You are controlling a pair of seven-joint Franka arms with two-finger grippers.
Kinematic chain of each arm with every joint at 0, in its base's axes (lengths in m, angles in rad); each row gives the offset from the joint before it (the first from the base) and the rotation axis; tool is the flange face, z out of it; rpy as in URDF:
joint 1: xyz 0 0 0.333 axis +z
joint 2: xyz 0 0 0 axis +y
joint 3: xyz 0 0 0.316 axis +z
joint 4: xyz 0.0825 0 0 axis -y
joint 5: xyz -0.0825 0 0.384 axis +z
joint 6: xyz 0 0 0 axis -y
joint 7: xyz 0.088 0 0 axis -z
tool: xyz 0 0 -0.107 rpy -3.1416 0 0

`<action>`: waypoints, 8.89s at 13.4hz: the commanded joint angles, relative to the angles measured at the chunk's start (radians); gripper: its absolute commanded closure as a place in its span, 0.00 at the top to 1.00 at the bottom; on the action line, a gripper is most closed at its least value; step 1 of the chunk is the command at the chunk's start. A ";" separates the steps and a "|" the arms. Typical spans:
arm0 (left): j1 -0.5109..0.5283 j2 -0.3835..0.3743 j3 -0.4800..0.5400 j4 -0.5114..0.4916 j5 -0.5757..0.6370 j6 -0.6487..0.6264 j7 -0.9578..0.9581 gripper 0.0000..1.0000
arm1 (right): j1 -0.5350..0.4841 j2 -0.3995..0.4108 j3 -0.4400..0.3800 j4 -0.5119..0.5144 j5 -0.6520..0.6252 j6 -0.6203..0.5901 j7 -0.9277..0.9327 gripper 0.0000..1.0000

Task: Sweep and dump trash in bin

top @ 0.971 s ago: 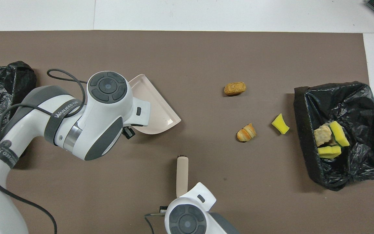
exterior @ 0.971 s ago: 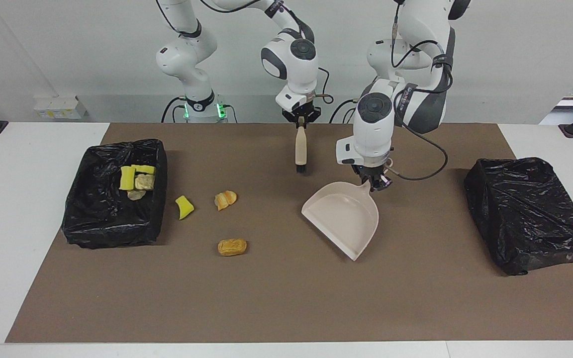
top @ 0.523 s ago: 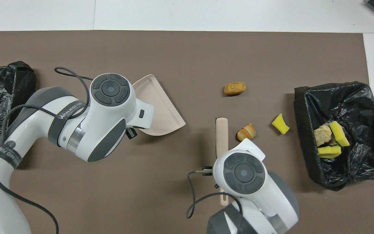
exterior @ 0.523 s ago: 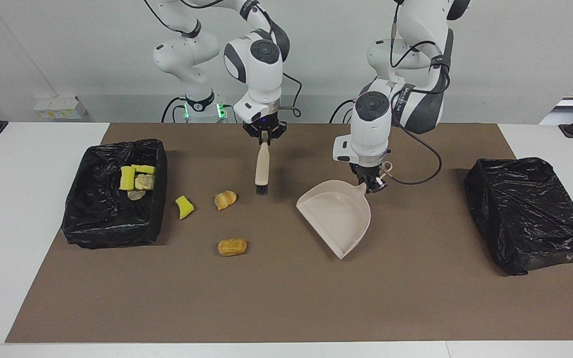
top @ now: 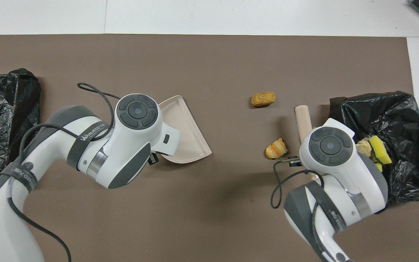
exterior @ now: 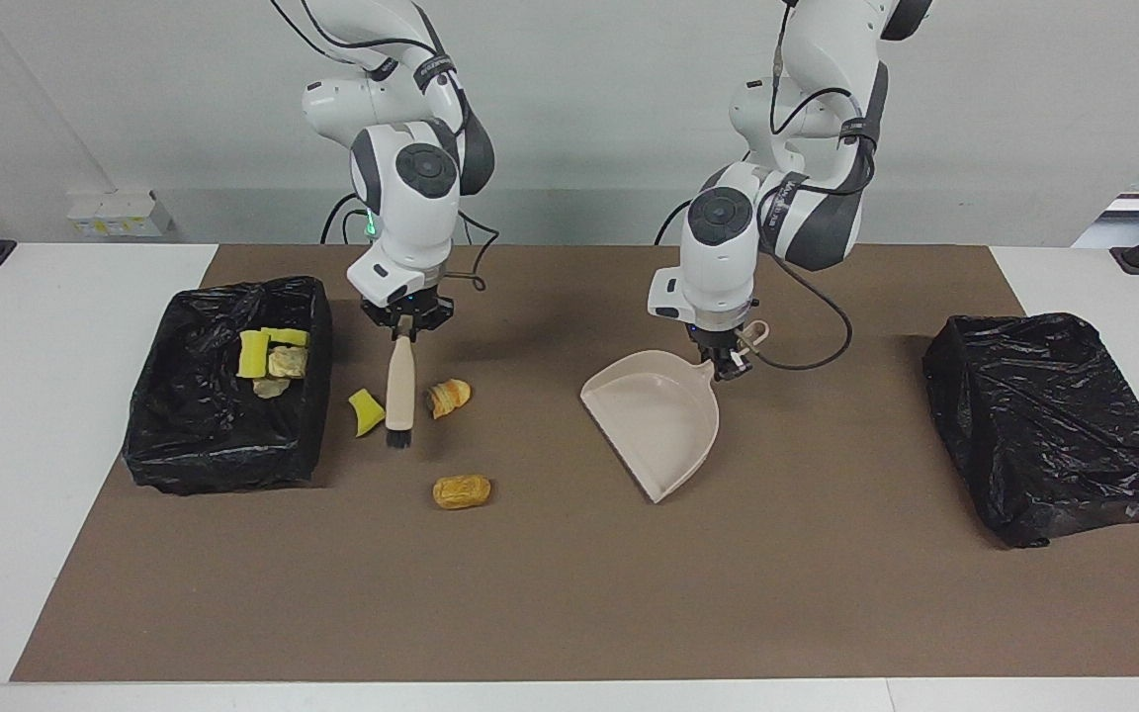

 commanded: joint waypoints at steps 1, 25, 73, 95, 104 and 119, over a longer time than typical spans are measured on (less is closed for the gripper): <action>-0.006 -0.060 0.003 -0.075 0.013 0.030 0.069 0.00 | -0.065 -0.016 0.016 -0.026 -0.067 -0.010 -0.047 0.00; -0.027 -0.166 -0.009 -0.221 0.011 0.035 0.092 0.00 | -0.036 0.301 0.020 0.390 0.145 -0.044 -0.356 0.00; 0.011 -0.088 0.011 -0.172 0.073 0.173 0.204 0.00 | 0.203 0.392 0.251 0.405 0.620 0.065 0.065 0.00; 0.010 -0.129 0.012 -0.220 0.074 0.082 0.187 0.00 | 0.174 -0.049 0.248 -0.108 0.604 0.041 0.433 0.00; 0.011 -0.121 0.012 -0.220 0.073 0.130 0.187 0.00 | 0.182 0.272 0.243 0.247 0.598 0.154 0.597 0.00; 0.014 -0.117 0.014 -0.218 0.068 0.150 0.180 0.00 | -0.012 0.392 0.245 0.412 0.214 -0.039 -0.101 0.00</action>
